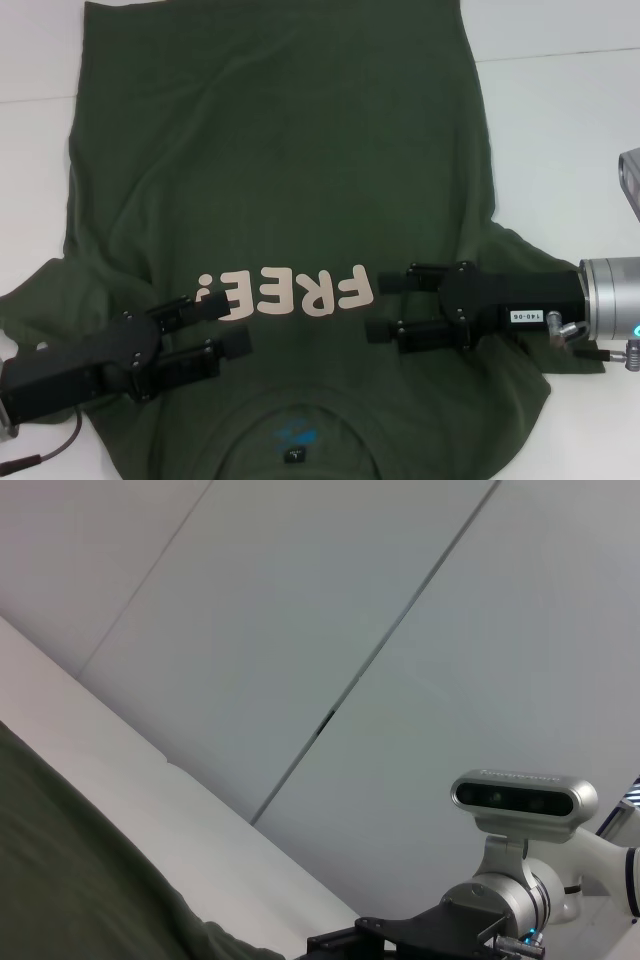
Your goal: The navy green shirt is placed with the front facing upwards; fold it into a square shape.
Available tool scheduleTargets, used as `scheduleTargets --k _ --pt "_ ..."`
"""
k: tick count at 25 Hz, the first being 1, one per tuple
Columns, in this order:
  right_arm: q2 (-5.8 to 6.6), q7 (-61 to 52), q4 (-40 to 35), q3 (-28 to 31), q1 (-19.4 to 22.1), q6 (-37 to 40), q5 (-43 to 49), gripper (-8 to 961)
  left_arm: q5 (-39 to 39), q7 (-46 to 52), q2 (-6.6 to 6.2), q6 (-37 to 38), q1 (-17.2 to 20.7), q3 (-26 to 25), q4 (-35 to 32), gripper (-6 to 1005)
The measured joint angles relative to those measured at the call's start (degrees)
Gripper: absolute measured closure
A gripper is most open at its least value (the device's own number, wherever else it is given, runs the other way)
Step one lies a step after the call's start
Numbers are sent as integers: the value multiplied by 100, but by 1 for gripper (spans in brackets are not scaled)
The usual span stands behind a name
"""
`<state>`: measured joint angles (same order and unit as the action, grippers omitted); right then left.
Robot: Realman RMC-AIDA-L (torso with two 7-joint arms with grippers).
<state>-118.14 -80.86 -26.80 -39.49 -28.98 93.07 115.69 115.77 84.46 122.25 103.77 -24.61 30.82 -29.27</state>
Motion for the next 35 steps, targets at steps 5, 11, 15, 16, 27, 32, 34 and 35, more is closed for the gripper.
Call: scheduleTargets --k 5,11,15,16,27,32,34,35 --pt "2 0 0 3 20 0 -4 39 -1 0 0 11 0 3 0 206" --pt "2 0 0 3 30 -8 -9 39 -2 1 0 8 0 4 0 206" --pt "2 0 0 3 23 -14 -11 39 -2 4 0 8 0 3 0 206" --pt "3 0 0 2 21 -15 -12 39 -2 4 0 8 0 3 0 206" --pt "-28 -27 -14 24 6 -27 -16 38 94 93 -70 -36 27 -24 -211 206" --pt "-50 -46 -28 111 -7 -36 -21 38 264 322 -171 -80 45 -91 -469 206" --pt "-51 -47 -28 150 -11 -41 -21 38 417 405 -214 -110 46 -221 -562 206" --pt "-51 -47 -27 179 -11 -44 -21 38 507 448 -232 -128 40 -294 -595 206"
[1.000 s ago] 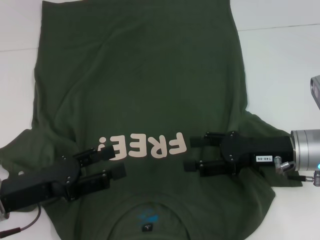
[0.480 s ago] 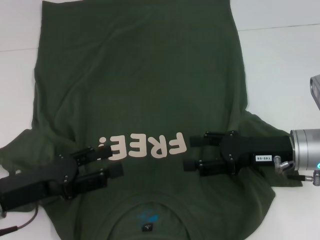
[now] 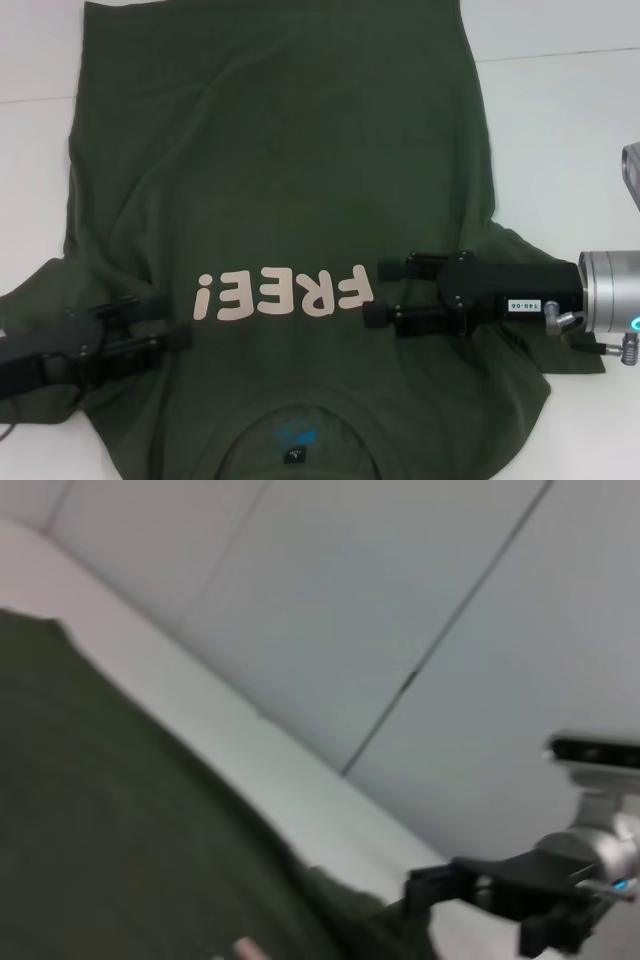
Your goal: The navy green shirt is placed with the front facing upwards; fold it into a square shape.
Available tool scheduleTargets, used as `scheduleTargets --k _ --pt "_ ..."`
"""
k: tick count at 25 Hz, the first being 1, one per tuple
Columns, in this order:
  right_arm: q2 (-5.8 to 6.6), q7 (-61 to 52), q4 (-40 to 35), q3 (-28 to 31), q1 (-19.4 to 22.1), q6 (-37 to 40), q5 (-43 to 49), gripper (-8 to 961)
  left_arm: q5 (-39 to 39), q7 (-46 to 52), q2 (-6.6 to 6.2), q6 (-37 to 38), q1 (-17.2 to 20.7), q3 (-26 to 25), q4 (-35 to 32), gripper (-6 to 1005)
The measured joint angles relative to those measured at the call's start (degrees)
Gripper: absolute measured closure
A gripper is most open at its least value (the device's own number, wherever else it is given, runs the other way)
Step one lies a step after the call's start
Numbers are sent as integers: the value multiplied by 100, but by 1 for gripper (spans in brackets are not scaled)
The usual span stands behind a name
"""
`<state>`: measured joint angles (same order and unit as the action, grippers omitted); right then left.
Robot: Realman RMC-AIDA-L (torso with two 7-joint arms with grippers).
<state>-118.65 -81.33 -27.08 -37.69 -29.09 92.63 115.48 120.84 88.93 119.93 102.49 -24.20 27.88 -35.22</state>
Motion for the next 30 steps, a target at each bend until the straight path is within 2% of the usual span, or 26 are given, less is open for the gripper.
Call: scheduleTargets --k 17,30 --pt "62 -28 12 270 114 2 1 38 971 440 -219 -118 106 -961 -605 206" --pt "71 -108 -8 324 108 11 1 39 1463 1068 -342 -178 138 -1148 -1132 207"
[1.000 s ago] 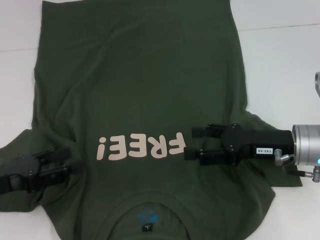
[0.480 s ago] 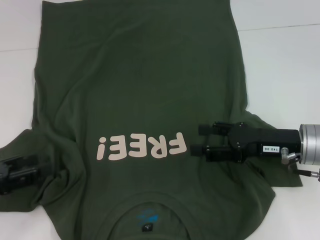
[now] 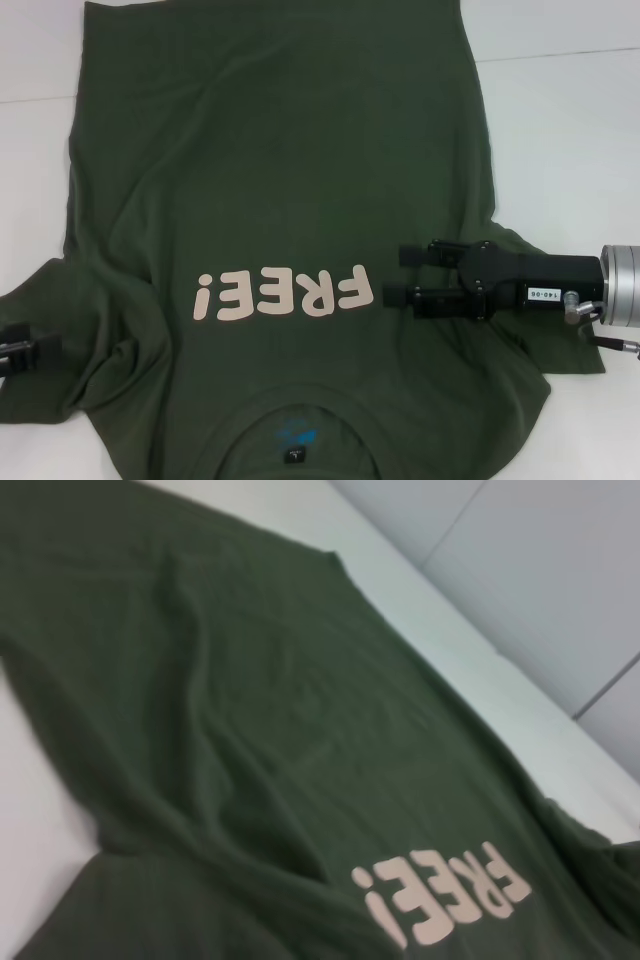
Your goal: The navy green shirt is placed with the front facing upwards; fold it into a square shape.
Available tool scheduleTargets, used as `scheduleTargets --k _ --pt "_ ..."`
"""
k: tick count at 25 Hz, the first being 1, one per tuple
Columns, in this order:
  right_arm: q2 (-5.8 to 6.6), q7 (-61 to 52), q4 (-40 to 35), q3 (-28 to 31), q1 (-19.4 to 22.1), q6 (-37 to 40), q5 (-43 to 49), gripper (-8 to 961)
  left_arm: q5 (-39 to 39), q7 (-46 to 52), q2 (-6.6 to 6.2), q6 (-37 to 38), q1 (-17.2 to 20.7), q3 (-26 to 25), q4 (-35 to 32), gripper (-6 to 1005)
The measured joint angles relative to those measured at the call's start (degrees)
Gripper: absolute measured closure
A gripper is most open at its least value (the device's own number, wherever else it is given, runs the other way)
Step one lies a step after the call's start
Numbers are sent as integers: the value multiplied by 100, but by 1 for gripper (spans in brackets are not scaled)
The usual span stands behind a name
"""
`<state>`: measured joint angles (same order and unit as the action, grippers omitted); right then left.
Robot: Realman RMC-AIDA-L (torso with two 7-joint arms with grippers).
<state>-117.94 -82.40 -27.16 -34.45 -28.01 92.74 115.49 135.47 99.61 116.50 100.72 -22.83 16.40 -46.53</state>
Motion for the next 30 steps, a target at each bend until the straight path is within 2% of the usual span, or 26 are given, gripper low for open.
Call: scheduleTargets --k 15,30 --pt "-1 -12 32 33 1 -14 0 38 614 340 -66 -582 -211 31 -72 207" --pt "-10 -83 43 44 6 -26 0 38 776 383 -60 -1279 -293 188 -1 207"
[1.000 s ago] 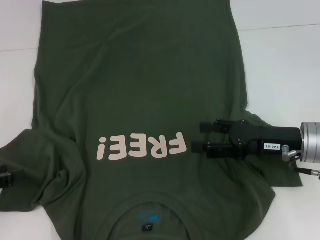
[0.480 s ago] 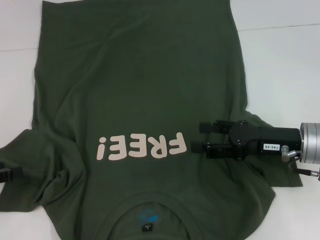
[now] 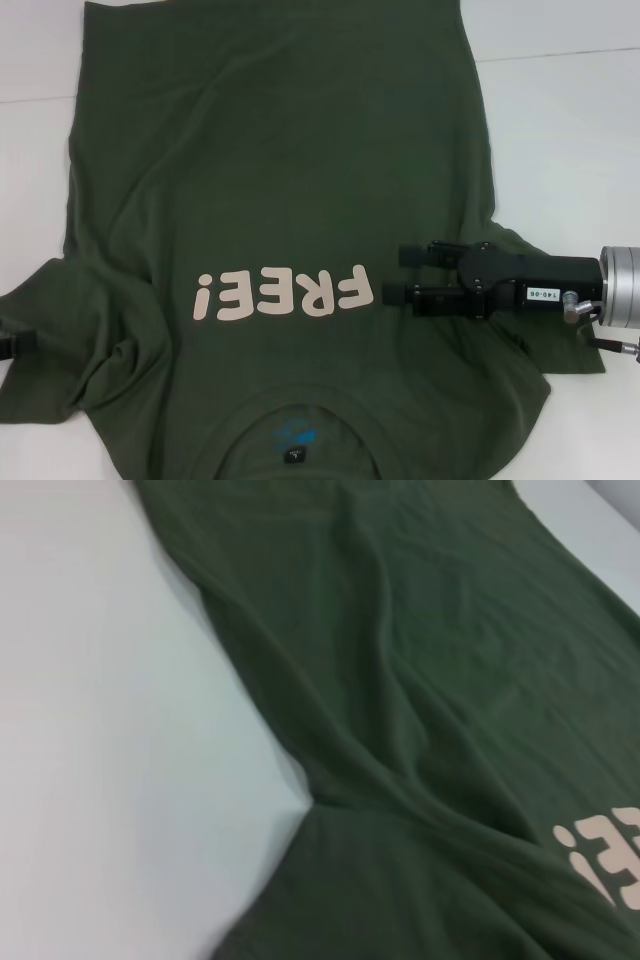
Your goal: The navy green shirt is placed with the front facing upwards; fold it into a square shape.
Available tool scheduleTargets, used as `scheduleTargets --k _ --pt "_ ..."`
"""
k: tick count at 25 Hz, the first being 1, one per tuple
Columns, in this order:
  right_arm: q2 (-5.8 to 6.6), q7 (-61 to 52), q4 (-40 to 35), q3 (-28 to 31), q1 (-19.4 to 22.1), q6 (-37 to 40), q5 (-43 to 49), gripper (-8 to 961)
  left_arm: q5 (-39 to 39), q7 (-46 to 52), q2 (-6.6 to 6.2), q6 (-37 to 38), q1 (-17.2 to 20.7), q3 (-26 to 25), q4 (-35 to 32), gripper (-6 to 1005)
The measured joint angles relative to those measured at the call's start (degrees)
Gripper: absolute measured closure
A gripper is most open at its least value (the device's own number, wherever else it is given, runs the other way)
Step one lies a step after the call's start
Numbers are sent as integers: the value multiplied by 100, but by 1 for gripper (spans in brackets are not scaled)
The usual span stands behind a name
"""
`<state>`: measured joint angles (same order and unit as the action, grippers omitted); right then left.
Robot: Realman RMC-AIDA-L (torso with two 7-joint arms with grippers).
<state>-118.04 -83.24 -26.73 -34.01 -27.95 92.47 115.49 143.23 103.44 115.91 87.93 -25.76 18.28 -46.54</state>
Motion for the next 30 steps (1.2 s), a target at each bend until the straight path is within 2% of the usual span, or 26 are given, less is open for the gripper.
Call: scheduleTargets --k 11,30 --pt "9 0 -1 51 4 1 0 39 -13 -43 57 -265 -97 144 261 207" --pt "10 -1 -42 62 -19 5 0 38 3 -164 68 -217 -73 150 295 206"
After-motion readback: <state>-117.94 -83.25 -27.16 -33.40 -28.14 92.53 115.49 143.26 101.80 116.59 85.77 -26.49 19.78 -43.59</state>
